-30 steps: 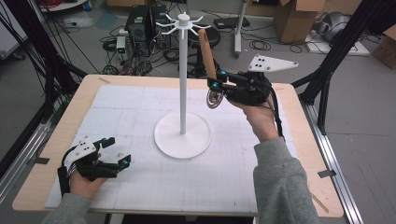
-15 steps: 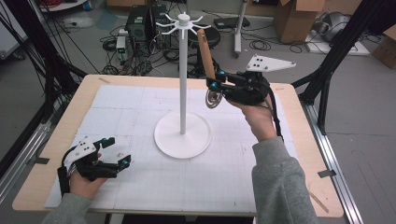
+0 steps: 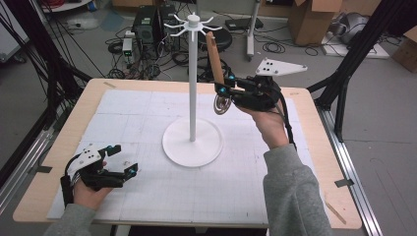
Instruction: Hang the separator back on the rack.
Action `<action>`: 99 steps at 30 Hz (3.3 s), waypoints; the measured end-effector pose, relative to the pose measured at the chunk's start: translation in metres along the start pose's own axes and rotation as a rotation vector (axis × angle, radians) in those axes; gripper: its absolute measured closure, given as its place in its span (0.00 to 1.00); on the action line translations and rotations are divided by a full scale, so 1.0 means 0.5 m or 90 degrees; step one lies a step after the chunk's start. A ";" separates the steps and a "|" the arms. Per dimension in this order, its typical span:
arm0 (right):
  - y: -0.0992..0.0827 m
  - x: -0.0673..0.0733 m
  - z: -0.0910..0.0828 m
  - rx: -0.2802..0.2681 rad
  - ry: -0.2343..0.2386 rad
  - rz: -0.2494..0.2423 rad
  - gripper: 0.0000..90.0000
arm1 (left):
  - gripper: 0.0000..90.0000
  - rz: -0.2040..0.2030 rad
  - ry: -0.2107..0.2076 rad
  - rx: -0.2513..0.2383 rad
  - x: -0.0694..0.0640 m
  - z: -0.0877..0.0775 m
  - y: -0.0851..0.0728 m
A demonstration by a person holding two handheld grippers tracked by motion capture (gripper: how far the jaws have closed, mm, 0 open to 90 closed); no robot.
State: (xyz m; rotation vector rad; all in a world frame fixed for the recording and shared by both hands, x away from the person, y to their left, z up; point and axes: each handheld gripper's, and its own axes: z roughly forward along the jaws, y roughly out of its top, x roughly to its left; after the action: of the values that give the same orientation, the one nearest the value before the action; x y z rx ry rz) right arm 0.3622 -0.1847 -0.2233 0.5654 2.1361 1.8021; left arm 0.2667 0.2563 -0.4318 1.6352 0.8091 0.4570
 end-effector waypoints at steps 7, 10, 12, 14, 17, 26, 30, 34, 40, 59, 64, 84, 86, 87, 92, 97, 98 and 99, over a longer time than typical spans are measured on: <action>-0.001 0.002 0.004 0.001 -0.009 -0.003 0.78 | 0.02 0.000 0.000 0.001 0.000 0.000 0.000; -0.002 0.004 0.007 0.002 -0.018 -0.005 0.77 | 0.02 0.000 0.000 0.001 0.000 0.000 0.000; -0.003 0.006 0.011 0.003 -0.025 -0.008 0.77 | 0.02 0.000 0.000 0.000 0.000 0.000 0.000; -0.003 0.009 0.014 0.001 -0.034 -0.016 0.77 | 0.02 0.002 0.000 0.002 0.000 0.000 0.000; -0.003 0.012 0.018 0.003 -0.040 -0.027 0.76 | 0.02 0.002 -0.001 0.002 0.000 0.000 0.000; -0.015 0.020 0.012 -0.014 -0.070 -0.037 0.61 | 0.02 0.002 0.000 0.002 0.000 0.000 -0.001; -0.038 0.017 0.000 -0.010 -0.077 -0.027 0.50 | 0.02 0.001 0.000 -0.002 -0.001 -0.001 0.000; -0.065 0.012 -0.015 -0.004 -0.073 -0.023 0.42 | 0.02 0.001 0.003 -0.003 0.000 -0.001 0.000; -0.109 -0.003 -0.045 0.009 -0.079 -0.014 0.30 | 0.02 0.002 0.001 0.001 0.000 -0.001 -0.001; -0.214 -0.004 -0.086 0.025 -0.074 -0.003 0.01 | 0.02 -0.001 0.002 -0.002 -0.001 -0.002 -0.001; -0.246 -0.007 -0.097 0.021 -0.082 0.010 0.01 | 0.02 0.003 0.001 -0.003 -0.001 -0.002 -0.001; -0.344 -0.049 -0.179 -0.003 -0.147 0.054 0.01 | 0.02 0.004 0.001 -0.011 -0.001 -0.005 0.001; -0.351 -0.054 -0.188 0.000 -0.150 0.056 0.01 | 0.02 0.004 0.001 -0.011 -0.001 -0.005 0.001; -0.354 -0.058 -0.192 0.002 -0.151 0.056 0.01 | 0.02 0.006 0.000 -0.012 -0.001 -0.005 0.001; -0.369 -0.068 -0.211 0.006 -0.155 0.059 0.01 | 0.02 0.005 0.002 -0.011 -0.001 -0.005 0.000; -0.381 -0.076 -0.229 0.012 -0.152 0.065 0.01 | 0.02 0.004 0.001 -0.012 -0.001 -0.005 0.001; -0.383 -0.077 -0.233 0.012 -0.151 0.067 0.01 | 0.02 0.004 0.001 -0.012 -0.001 -0.005 0.001; -0.386 -0.079 -0.237 0.013 -0.153 0.065 0.01 | 0.02 0.004 0.001 -0.013 -0.001 -0.005 0.001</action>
State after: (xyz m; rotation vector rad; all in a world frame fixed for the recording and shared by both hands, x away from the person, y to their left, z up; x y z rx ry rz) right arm 0.3212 -0.3335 -0.3933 0.8631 1.9986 1.6681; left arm 0.2648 0.2578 -0.4309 1.6195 0.7984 0.4695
